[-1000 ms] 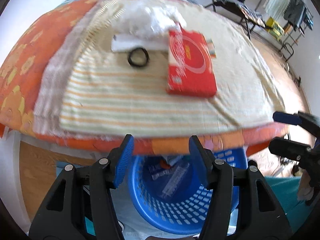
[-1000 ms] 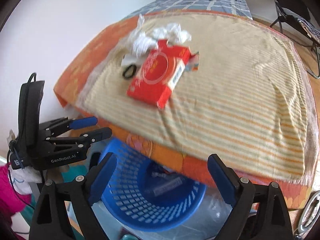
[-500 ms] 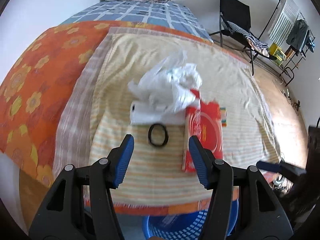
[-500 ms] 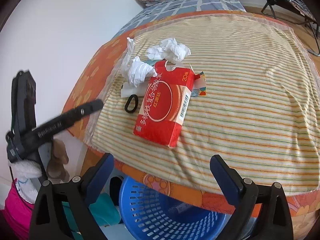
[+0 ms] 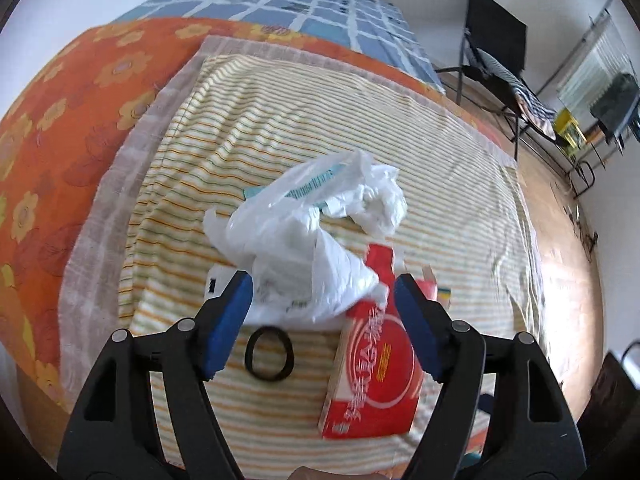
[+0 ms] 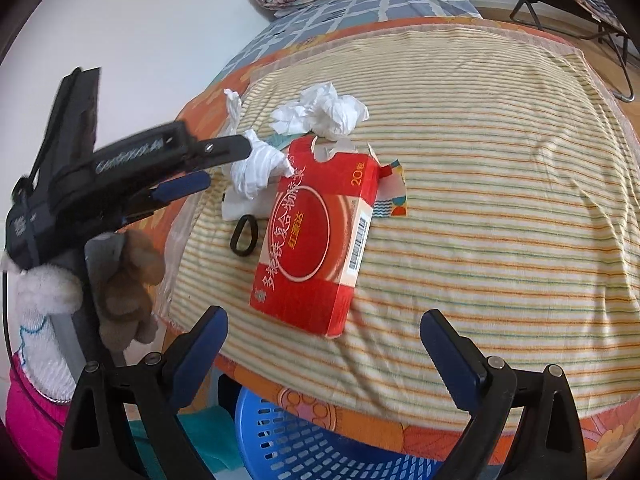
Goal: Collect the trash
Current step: 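Move both tools back toward the red tissue box and white bag, then grasp the white plastic bag with the left tool while the right tool grasps the red tissue box, then lift the bag and tissue box and carry both over the blue basket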
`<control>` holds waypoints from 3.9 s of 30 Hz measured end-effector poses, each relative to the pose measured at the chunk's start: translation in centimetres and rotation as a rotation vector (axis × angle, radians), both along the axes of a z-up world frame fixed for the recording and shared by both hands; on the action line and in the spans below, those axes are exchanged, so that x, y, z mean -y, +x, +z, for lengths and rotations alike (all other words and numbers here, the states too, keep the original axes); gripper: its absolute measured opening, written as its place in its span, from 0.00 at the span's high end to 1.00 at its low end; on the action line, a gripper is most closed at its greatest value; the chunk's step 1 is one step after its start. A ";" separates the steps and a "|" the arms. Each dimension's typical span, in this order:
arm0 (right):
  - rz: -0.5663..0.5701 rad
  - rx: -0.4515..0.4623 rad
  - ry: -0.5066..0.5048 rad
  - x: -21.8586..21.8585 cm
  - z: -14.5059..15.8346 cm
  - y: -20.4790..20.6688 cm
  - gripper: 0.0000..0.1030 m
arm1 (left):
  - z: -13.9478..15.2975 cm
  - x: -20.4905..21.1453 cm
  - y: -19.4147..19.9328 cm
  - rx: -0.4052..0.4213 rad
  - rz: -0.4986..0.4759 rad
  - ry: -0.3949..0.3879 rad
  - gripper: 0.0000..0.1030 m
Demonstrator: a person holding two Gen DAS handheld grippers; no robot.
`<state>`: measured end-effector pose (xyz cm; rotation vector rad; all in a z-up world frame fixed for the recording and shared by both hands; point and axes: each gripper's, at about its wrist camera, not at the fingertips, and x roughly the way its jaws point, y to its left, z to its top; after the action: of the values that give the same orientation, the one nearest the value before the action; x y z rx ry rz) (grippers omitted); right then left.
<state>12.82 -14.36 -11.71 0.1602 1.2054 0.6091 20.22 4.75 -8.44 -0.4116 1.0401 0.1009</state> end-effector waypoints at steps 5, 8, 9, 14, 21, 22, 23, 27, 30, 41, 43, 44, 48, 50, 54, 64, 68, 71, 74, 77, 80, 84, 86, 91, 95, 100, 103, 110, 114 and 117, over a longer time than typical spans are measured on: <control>-0.016 -0.012 -0.006 -0.1 -0.6 0.6 0.05 | -1.5 0.3 1.2 -0.045 -0.001 -0.005 0.27; -0.030 -0.014 -0.013 -0.4 -1.0 1.1 0.04 | -1.9 0.4 1.5 -0.050 0.004 0.017 0.27; -0.034 -0.016 -0.013 -0.5 -1.1 1.2 0.03 | -2.0 0.2 1.6 -0.047 0.003 0.017 0.27; -0.054 -0.032 -0.009 -1.6 -1.7 2.1 0.03 | -2.3 -0.7 1.6 -0.036 0.002 0.002 0.51; -0.132 -0.049 0.021 -2.8 -1.8 4.2 0.02 | -1.4 -2.7 1.1 -0.002 0.018 -0.016 0.62; -0.142 -0.053 0.017 -3.1 -1.9 4.6 0.02 | -1.2 -3.1 1.0 0.005 0.025 -0.020 0.62; -0.153 -0.054 0.012 -3.4 -2.0 4.9 0.02 | -1.0 -3.4 1.0 0.010 0.031 -0.022 0.63; -0.199 -0.042 -0.036 -4.6 -2.2 6.0 0.02 | -0.1 -4.9 0.4 0.035 0.065 -0.021 0.64; -0.209 -0.027 -0.075 -5.7 -2.1 6.5 0.02 | 0.2 -5.7 -0.1 0.044 0.077 -0.015 0.64; -0.180 0.054 -0.228 -9.9 -3.0 7.8 0.03 | 0.9 -7.9 -1.5 0.067 0.122 -0.011 0.65; -0.170 0.067 -0.270 -10.1 -3.4 8.0 0.12 | 1.0 -8.1 -1.7 0.069 0.124 -0.006 0.65; -0.170 0.067 -0.282 -10.0 -3.5 8.1 0.15 | 1.0 -8.1 -1.8 0.070 0.124 -0.005 0.65; -0.171 0.062 -0.246 -8.9 -2.9 8.3 0.20 | 1.2 -8.2 -2.0 0.072 0.124 -0.004 0.65; -0.172 0.065 -0.219 -8.1 -2.4 8.1 0.20 | 1.2 -8.2 -2.0 0.075 0.121 -0.004 0.65; -0.170 0.067 -0.164 -6.7 -1.2 7.5 0.21 | 1.8 -7.7 -2.6 0.089 0.102 -0.016 0.65; -0.112 0.164 -0.052 -4.5 2.7 4.7 0.22 | 3.7 -5.9 -5.0 0.123 0.042 -0.007 0.65; -0.087 0.225 -0.057 -3.9 4.1 3.4 0.22 | 4.3 -5.0 -6.3 0.134 0.006 -0.018 0.65; -0.069 0.263 -0.062 -3.2 5.1 2.2 0.22 | 4.6 -4.0 -7.2 0.136 -0.029 -0.024 0.65; -0.056 0.280 -0.057 -2.6 5.8 1.2 0.22 | 4.8 -2.7 -8.2 0.137 -0.067 -0.032 0.65; -0.044 0.303 -0.060 -1.9 6.4 0.1 0.22 | 4.9 -1.3 -9.3 0.137 -0.104 -0.031 0.65; -0.031 0.324 -0.067 -1.3 6.7 -0.8 0.22 | 4.9 0.1 -10.4 0.135 -0.141 -0.034 0.65; -0.021 0.336 -0.071 -0.2 6.8 -2.2 0.22 | 4.6 1.8 -12.0 0.122 -0.188 -0.046 0.65; -0.019 0.330 -0.061 0.5 6.6 -2.9 0.21 | 4.2 2.7 -12.9 0.109 -0.214 -0.052 0.65; -0.006 0.326 -0.069 1.6 5.9 -4.7 0.21 | 2.7 4.7 -15.3 0.067 -0.260 -0.065 0.65; 0.016 0.335 -0.082 2.1 5.3 -6.2 0.21 | 1.5 5.9 -17.2 0.039 -0.288 -0.071 0.65; 0.049 0.344 -0.091 2.2 4.6 -8.1 0.21 | -0.3 7.2 -19.4 -0.003 -0.323 -0.077 0.65; 0.062 0.331 -0.093 2.1 3.9 -8.9 0.21 | -1.4 7.5 -20.3 -0.032 -0.330 -0.088 0.65; 0.098 0.295 -0.117 1.9 1.7 -10.6 0.21 | -3.5 8.2 -21.8 -0.089 -0.355 -0.098 0.65; 0.112 0.276 -0.133 1.8 0.5 -11.4 0.21 | -4.4 8.6 -22.3 -0.113 -0.361 -0.096 0.65; 0.116 0.269 -0.139 1.8 -0.1 -11.9 0.21 | -4.9 8.8 -22.5 -0.125 -0.369 -0.089 0.65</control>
<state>0.95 -16.17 -11.79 -0.1072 0.9965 0.6240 -2.31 -4.04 -13.36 -0.2904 1.2314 -0.2528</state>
